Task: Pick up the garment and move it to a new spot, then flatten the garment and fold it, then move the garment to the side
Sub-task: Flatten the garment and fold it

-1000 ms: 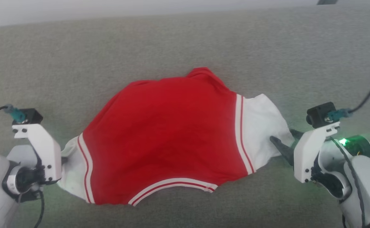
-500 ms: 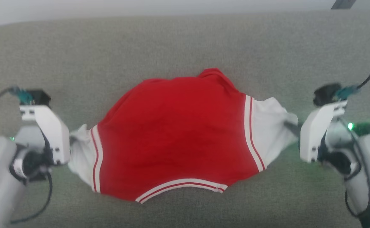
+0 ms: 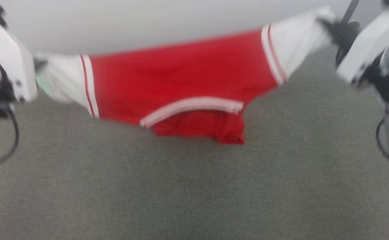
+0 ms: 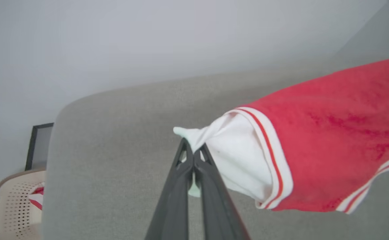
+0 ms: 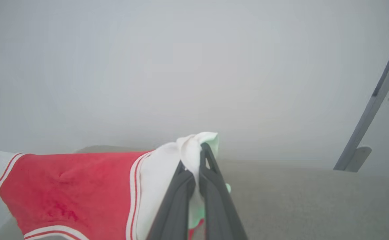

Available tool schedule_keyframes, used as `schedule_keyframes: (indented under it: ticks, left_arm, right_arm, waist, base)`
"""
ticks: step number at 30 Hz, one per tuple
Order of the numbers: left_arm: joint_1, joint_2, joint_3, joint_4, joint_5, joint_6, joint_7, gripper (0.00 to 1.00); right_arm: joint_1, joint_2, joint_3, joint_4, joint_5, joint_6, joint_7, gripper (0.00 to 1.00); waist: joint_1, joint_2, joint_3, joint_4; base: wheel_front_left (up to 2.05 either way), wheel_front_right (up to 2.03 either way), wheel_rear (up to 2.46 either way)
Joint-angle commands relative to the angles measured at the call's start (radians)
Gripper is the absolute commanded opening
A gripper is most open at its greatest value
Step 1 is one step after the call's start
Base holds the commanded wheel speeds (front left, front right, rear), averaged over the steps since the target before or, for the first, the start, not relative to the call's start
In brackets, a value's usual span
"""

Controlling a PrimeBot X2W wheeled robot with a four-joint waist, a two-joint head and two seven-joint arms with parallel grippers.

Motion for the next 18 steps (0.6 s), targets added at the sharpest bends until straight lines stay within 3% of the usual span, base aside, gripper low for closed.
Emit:
schedule_keyframes:
  ticks: [1,12,18]
  left_arm:
    - [-0.059,-0.004,0.015,0.010,0.013,-0.001,-0.013,0.00]
    - [-0.284,-0.048,0.028,0.116,0.063,-0.061,-0.109,0.00]
    - [-0.374,-0.083,0.014,0.195,0.109,-0.106,-0.211,0.00]
  right_arm:
    - [-0.071,0.009,-0.023,0.026,-0.035,0.000,-0.042,0.00]
    - [-0.298,0.047,-0.025,0.185,-0.110,0.000,-0.165,0.00]
    - [-0.377,0.036,0.006,0.254,-0.138,0.000,-0.242,0.00]
  waist:
    - [0.0000,0.0000,-0.028,-0.011]
    - [0.0000,0.0000,-0.067,-0.019]
    - [0.0000,0.0000,-0.028,-0.014]
  base:
    - [0.00,0.00,0.00]
    - [0.00,0.00,0.00]
    - [0.00,0.00,0.00]
